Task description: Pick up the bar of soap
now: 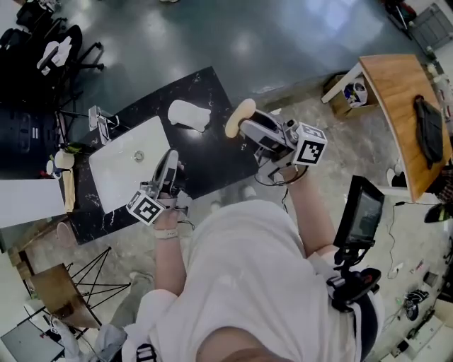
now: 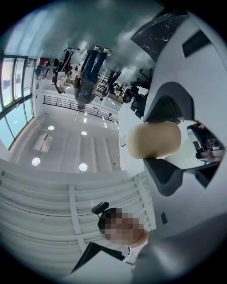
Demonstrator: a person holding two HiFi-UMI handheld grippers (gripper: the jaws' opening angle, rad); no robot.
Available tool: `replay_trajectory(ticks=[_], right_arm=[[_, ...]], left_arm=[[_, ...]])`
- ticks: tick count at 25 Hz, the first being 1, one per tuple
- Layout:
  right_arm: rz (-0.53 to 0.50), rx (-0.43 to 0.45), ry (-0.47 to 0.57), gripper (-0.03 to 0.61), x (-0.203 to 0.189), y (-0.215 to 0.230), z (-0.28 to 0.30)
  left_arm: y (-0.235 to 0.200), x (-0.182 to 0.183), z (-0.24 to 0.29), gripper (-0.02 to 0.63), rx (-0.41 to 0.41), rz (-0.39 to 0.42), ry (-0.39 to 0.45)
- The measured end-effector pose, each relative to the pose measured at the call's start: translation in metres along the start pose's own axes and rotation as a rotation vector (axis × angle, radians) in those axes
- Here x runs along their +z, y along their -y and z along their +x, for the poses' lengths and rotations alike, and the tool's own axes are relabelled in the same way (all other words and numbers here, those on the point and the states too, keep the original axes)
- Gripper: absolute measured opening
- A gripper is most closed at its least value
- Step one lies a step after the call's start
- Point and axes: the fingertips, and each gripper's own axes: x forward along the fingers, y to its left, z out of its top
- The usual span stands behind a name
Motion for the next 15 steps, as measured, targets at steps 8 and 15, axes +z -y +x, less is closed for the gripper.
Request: replay_trajectory(ticks=[8, 15], right_arm=[[-0.010, -0.005, 0.001, 0.258, 0.0007, 0.0014, 0.0022], [-0.003, 0.003, 0.021, 0.258, 0.0028, 0.0000, 0.0031]], left_arm=[[-0.0020, 0.0016, 0.0063, 0.008, -0.016, -0.004, -0.015], [-0.0017, 0.0056, 0.0059, 0.008, -0.023, 0.001, -0.018]])
